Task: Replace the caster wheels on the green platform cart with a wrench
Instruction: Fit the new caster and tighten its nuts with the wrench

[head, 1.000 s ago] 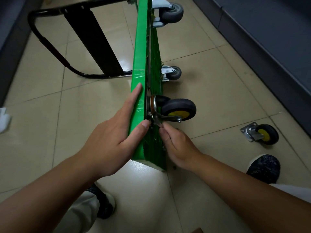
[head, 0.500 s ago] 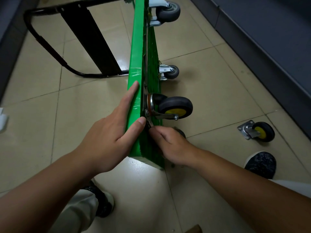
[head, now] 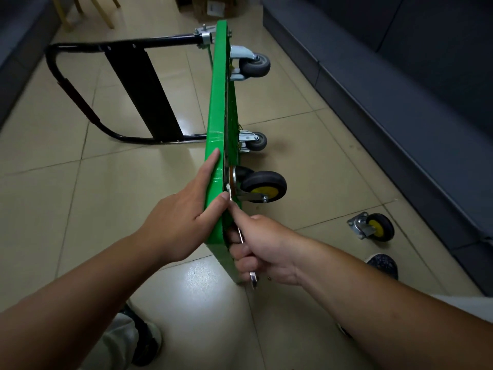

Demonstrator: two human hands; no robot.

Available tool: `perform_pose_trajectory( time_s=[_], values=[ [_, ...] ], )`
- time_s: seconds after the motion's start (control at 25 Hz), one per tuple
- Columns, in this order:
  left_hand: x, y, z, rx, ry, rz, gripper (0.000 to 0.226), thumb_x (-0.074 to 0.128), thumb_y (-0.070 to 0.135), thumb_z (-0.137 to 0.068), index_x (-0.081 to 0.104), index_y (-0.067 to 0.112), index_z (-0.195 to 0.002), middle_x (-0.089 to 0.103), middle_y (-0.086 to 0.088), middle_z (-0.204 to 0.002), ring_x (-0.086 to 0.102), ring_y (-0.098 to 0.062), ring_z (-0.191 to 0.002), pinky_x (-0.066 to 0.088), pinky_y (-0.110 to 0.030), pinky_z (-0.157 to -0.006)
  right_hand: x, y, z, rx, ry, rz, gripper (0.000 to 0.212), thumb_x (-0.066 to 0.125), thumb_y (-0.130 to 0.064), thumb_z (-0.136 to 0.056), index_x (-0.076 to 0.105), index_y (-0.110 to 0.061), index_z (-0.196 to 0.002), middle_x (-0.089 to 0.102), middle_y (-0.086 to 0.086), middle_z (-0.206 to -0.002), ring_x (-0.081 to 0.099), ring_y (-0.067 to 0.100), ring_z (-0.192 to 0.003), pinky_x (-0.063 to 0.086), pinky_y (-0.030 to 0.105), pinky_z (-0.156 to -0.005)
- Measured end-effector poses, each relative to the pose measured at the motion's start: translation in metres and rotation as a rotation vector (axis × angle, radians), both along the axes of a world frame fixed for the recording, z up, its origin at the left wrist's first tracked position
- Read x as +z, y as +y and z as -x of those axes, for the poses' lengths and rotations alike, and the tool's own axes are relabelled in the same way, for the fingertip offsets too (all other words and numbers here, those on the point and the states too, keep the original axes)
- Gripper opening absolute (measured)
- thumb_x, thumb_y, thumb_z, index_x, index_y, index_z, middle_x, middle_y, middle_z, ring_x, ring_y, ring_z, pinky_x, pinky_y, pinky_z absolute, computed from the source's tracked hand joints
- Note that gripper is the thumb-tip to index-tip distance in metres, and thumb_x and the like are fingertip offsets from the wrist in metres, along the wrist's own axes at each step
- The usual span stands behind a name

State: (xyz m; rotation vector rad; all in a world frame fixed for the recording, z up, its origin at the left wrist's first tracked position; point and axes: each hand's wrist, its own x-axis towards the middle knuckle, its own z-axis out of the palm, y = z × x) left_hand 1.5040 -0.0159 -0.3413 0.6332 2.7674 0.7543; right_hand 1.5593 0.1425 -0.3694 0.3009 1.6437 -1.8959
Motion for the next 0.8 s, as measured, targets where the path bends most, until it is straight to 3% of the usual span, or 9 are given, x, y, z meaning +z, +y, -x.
perform_pose_trajectory(
  time_s=[0.04,0.12,0.2,0.32,0.4,0.6,0.8],
  values=[
    [0.0,-0.001,0.001,-0.002,-0.004,-0.001,0.072,0.024,0.063,-0.09,-0.014,0.058,-0.151,0.051,0.001,-0.148,0.055,-0.017,-0.084,0.037,-0.029,-0.067,-0.004,-0.002,-0.004,-0.025,-0.006,0.005,0.055,0.034,-0.067,-0.099,0.035,-0.024,-0.065,0.023,-0.004,-0.053,0.024,0.011,-0.036,0.027,0.023,-0.045],
    [0.0,-0.004,0.001,-0.007,-0.025,-0.006,0.072,0.024,0.065,-0.09,-0.016,0.06,-0.149,0.048,0.004,-0.151,0.057,-0.014,-0.085,0.039,-0.028,-0.068,-0.032,0.0,-0.018,-0.042,0.191,-0.195,0.056,0.034,-0.064,-0.1,0.041,-0.024,-0.062,0.034,-0.007,-0.052,0.034,0.011,-0.041,0.031,0.026,-0.047],
    [-0.001,-0.004,0.002,-0.015,-0.039,-0.01,0.071,0.023,0.066,-0.09,-0.018,0.061,-0.148,0.045,0.006,-0.153,0.057,-0.004,-0.082,0.04,-0.019,-0.068,-0.059,0.014,-0.022,-0.008,0.414,-0.495,0.05,0.03,-0.062,-0.099,0.048,-0.024,-0.071,0.046,-0.008,-0.059,0.045,0.005,-0.053,0.036,0.033,-0.055],
    [-0.002,-0.004,0.003,-0.008,-0.043,-0.015,0.071,0.024,0.065,-0.09,-0.019,0.062,-0.148,0.043,0.008,-0.154,0.058,-0.009,-0.085,0.04,-0.018,-0.07,-0.081,0.033,-0.002,0.003,0.509,-0.652,0.032,0.031,-0.05,-0.104,0.047,-0.027,-0.089,0.048,-0.007,-0.068,0.047,0.004,-0.061,0.033,0.028,-0.056],
    [-0.003,-0.003,0.004,-0.007,-0.032,-0.022,0.071,0.026,0.064,-0.091,-0.017,0.063,-0.148,0.045,0.01,-0.151,0.058,-0.006,-0.083,0.039,-0.015,-0.07,-0.086,0.036,0.016,0.0,0.563,-0.657,0.025,0.033,-0.043,-0.106,0.047,-0.025,-0.096,0.049,-0.008,-0.069,0.047,0.004,-0.061,0.034,0.031,-0.057],
    [-0.002,-0.002,0.001,-0.002,-0.014,-0.045,0.071,0.029,0.061,-0.092,-0.013,0.062,-0.149,0.044,0.022,-0.13,0.058,0.003,-0.084,0.04,-0.013,-0.071,-0.104,0.031,0.031,0.0,0.71,-0.624,0.039,0.028,-0.049,-0.104,0.051,-0.019,-0.098,0.054,-0.002,-0.076,0.052,0.019,-0.066,0.045,0.047,-0.06],
    [-0.001,0.001,0.0,0.009,-0.008,-0.053,0.07,0.029,0.06,-0.092,-0.012,0.063,-0.149,0.049,0.018,-0.121,0.059,-0.004,-0.081,0.041,-0.02,-0.069,-0.107,0.017,0.024,-0.05,0.642,-0.474,0.039,0.027,-0.044,-0.106,0.053,-0.016,-0.099,0.059,0.0,-0.077,0.057,0.016,-0.07,0.045,0.043,-0.061]
  ],
)
